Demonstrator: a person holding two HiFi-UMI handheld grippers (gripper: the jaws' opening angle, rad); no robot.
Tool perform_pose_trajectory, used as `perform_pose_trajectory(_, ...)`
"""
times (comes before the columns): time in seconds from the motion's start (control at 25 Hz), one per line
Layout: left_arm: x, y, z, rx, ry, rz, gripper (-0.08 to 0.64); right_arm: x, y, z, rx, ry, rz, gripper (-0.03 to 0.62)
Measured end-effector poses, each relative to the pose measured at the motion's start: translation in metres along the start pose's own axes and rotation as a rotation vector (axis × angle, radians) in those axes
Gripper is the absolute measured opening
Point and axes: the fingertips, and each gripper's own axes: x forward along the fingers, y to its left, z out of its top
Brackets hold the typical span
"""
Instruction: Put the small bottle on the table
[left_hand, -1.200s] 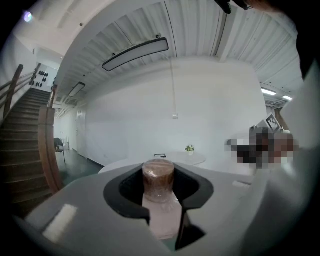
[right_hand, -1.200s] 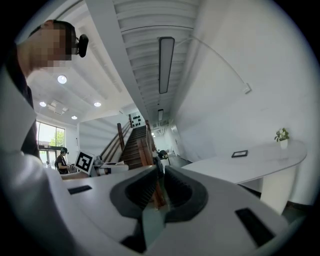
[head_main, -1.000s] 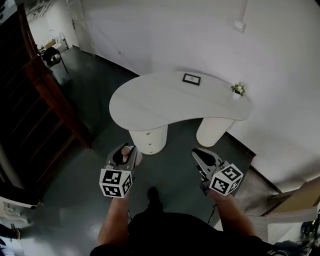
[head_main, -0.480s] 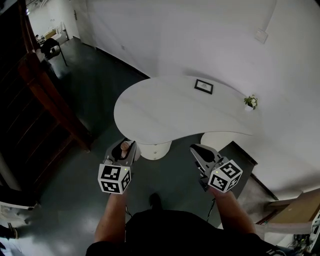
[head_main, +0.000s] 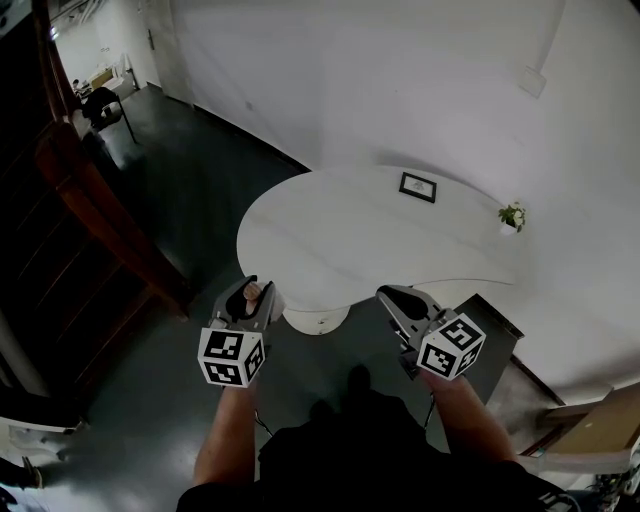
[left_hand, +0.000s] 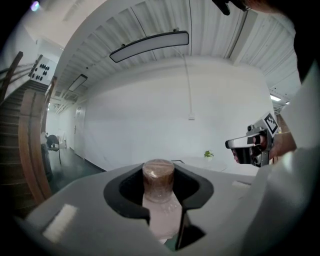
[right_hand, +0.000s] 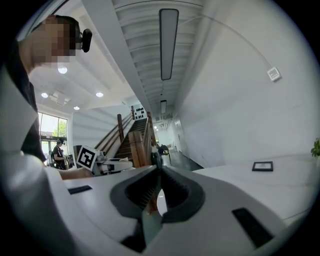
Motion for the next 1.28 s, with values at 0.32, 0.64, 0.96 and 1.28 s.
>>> perform_pose_trajectory(0.32,0.059,0.017,0.0,0.001,0.042,0.027,0.138,0.036,-0.06,-0.002,0.05,-0.003,0.037,0.011)
perform_pose_trajectory(0.64,0.153,0.026,0.017,-0.025,0.075,0.061,0.138,0.081,-0.159,0.009,0.091,0.014,0.092,0.011)
perform_pose_trajectory(0.96,0.226,0.025,0.033,-0.027,0.077,0.086,0.137,0.117,-0.234,0.026,0.109,0.018,0.143,0.011)
perform_pose_trajectory(1.28,0.252,0.045,0.027,0.003,0.11,0.101,0.138,0.148,-0.249,0.017,0.118,0.07,0.156,0.011)
